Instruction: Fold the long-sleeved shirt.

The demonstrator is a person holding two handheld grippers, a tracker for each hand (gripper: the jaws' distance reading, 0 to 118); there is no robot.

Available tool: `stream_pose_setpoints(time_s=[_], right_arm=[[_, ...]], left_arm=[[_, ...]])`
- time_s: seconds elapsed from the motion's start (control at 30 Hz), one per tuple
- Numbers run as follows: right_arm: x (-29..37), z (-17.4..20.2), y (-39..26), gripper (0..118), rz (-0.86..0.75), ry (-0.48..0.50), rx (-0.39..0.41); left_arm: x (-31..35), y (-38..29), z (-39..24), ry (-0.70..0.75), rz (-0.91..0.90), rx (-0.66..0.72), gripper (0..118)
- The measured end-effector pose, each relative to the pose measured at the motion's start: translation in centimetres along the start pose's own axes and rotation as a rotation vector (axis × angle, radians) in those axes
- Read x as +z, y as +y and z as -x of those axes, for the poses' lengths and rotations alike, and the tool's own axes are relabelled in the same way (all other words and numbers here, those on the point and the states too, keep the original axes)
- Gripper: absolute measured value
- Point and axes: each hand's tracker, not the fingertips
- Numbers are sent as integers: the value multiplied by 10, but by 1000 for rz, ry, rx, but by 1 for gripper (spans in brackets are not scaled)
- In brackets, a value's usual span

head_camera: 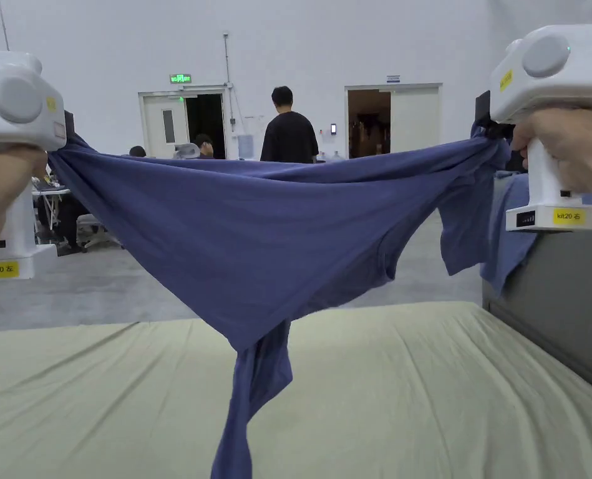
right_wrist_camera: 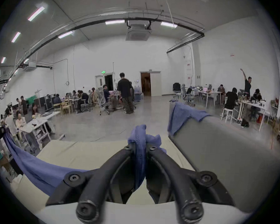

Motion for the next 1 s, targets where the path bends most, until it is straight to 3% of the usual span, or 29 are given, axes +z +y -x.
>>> stream_pose_setpoints(time_s=[0.2, 0.43, 0.6, 0.73, 0.87, 1.0], right_arm=[[-47, -6, -103, 6, 154, 40, -31], [-93, -4, -264, 6, 371, 47, -2], [-100, -15, -341, 6, 435, 47, -13], [-62, -30, -375, 6, 426, 101, 8], [1, -42, -416, 6, 439, 107, 57], [76, -59, -475, 6, 510, 156, 56]], left_arm=[[-20, -97, 2, -24, 132, 28, 0], [-30, -249, -15, -46, 369, 47, 0], [-20, -308, -17, -54, 450, 60, 0], [17, -337, 2, -89, 457, 99, 0], [80, -375, 22, -216, 456, 30, 0], [153, -428, 44, -213, 543, -4, 0]])
